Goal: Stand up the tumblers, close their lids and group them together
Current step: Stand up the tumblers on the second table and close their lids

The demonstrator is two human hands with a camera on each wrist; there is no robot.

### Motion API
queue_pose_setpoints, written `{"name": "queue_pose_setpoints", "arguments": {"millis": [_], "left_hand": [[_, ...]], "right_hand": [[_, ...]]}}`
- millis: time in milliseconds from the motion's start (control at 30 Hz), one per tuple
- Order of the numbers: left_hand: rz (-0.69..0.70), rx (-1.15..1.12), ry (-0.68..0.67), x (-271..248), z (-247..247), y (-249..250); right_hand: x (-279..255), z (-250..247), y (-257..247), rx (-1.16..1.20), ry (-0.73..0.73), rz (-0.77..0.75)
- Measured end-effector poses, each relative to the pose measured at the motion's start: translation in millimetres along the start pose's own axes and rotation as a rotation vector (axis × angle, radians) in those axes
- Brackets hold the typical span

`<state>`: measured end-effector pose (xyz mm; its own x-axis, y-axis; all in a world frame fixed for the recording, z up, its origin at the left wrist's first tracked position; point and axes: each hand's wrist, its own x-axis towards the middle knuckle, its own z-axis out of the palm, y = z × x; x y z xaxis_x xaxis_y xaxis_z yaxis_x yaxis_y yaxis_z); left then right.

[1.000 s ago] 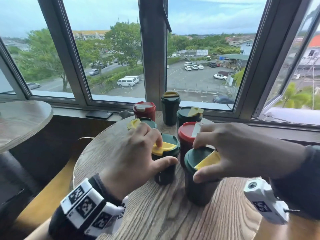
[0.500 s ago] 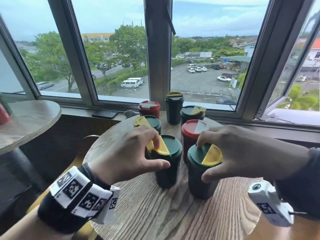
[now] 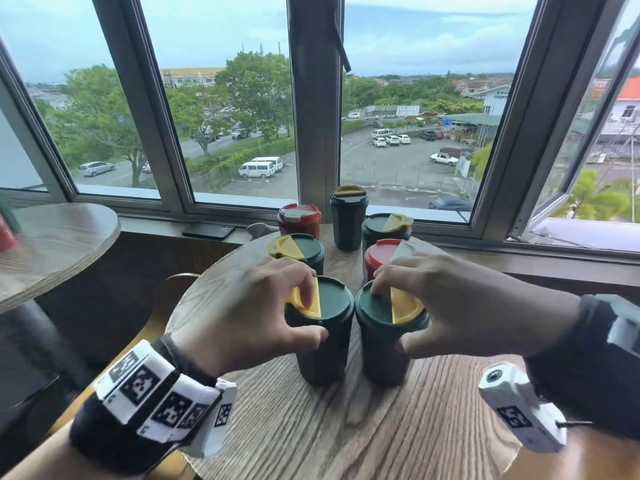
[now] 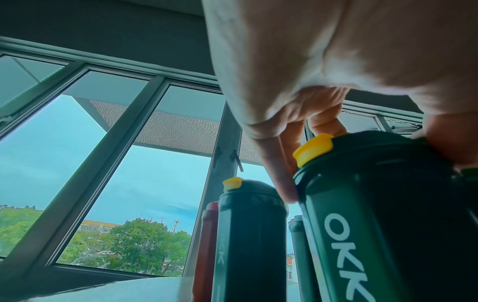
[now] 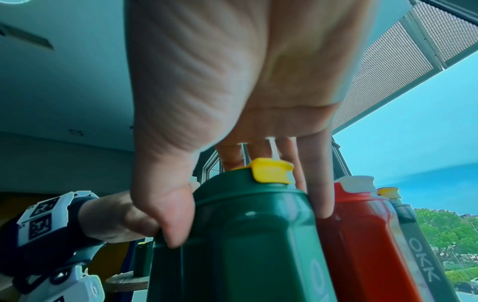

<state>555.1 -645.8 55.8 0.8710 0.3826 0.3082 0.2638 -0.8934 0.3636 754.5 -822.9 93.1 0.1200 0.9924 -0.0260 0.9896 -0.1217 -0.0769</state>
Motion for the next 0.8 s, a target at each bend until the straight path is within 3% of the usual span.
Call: {"name": "queue_pose_setpoints", "arguments": {"millis": [200, 300, 367, 600, 800], "left_hand": [[0.046, -0.057, -0.008, 5, -3, -12], [0.005, -0.167, 0.129, 20, -12, -26], [-0.056, -0.096, 0.184, 36, -18, -37], [-0.185, 0.230, -0.206, 88, -24, -56], [-0.188, 0.298, -0.297, 105, -24, -53]], "right_hand": [[-2, -6, 15, 0.016, 0.036, -0.031], [2, -20, 34, 0.125, 0.158, 0.009], [15, -31, 47, 0.093, 0.194, 0.058], [71, -37, 66, -0.124, -0.059, 0.130], [89, -38, 72, -0.045, -0.182, 0.150]]}}
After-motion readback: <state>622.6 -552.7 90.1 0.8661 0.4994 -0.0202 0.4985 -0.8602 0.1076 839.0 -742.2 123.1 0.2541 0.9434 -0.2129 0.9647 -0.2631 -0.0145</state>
